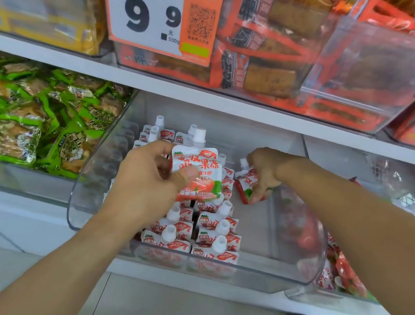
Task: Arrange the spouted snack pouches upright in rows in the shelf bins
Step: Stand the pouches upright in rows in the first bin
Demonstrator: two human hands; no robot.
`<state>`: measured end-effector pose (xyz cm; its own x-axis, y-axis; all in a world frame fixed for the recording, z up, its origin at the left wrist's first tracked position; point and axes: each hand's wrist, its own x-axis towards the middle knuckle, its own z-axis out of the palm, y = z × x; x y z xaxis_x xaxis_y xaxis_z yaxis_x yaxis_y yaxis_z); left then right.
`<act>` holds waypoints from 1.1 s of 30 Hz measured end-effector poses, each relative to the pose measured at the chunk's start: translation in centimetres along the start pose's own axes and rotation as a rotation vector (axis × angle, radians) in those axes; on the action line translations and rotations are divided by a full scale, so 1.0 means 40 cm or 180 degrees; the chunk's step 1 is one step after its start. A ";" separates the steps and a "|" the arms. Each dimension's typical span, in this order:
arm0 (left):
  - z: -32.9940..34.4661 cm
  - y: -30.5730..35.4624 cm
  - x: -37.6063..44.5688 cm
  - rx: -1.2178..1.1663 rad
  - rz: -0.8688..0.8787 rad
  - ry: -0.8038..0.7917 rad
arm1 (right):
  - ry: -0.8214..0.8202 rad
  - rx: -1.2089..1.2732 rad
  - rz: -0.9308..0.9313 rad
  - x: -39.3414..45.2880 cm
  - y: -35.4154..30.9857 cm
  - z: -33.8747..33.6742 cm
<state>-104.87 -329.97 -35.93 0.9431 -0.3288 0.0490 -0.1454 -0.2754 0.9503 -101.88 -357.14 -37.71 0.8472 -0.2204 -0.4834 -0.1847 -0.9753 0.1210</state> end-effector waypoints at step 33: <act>-0.029 -0.010 0.023 0.0565 0.0179 0.0488 | -0.0019 0.2652 -0.0709 0.033 -0.042 -0.031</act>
<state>-103.58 -329.11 -35.91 0.9644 -0.2110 0.1594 -0.2366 -0.4193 0.8765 -99.84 -355.76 -37.47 0.9049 -0.0206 -0.4250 -0.3217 -0.6871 -0.6515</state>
